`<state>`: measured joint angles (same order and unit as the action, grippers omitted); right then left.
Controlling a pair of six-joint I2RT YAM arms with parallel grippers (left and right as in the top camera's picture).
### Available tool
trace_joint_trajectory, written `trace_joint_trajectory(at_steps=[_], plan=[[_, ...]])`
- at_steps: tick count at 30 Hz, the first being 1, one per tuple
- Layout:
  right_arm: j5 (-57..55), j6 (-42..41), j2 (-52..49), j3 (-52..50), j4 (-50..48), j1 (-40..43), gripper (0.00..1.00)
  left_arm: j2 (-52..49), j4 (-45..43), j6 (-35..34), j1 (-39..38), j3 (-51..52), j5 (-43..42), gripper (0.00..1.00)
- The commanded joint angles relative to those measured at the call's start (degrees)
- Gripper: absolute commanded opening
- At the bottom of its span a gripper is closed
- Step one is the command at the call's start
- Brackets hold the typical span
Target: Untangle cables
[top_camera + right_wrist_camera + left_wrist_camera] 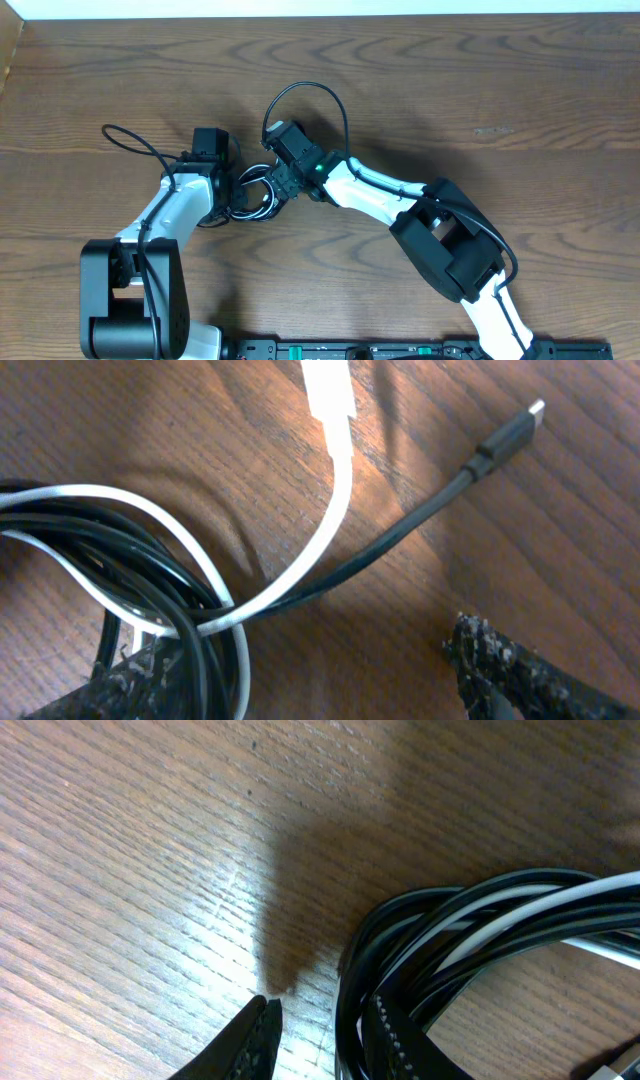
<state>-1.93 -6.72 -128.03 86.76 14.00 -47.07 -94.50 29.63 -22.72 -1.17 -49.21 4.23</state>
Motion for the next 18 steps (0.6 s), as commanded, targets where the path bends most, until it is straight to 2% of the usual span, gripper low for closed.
trace_joint_trajectory(at_steps=[1, 6, 10, 14, 18], plan=[[2.7, 1.7, -4.0, -1.5, 0.8, 0.3, 0.77, -0.7, -0.9, -0.4, 0.2, 0.3, 1.7, 0.31], [-6.2, 1.7, -4.3, -1.5, -1.0, 0.5, 0.77, -0.7, -4.2, 0.4, 0.2, 0.3, 0.5, 0.31], [-17.3, 1.6, -5.2, -1.5, 0.0, 0.8, 0.76, -0.7, -4.5, 0.0, 0.2, 0.3, 5.1, 0.31], [-17.0, -0.3, -5.6, -1.5, 1.1, 2.1, 0.75, -0.7, -2.7, -2.9, 0.2, 0.3, 11.8, 0.31], [-16.5, -1.4, -5.6, -1.5, 1.2, 2.8, 0.75, -0.8, -2.5, -3.1, 0.3, 0.3, 12.0, 0.31]])
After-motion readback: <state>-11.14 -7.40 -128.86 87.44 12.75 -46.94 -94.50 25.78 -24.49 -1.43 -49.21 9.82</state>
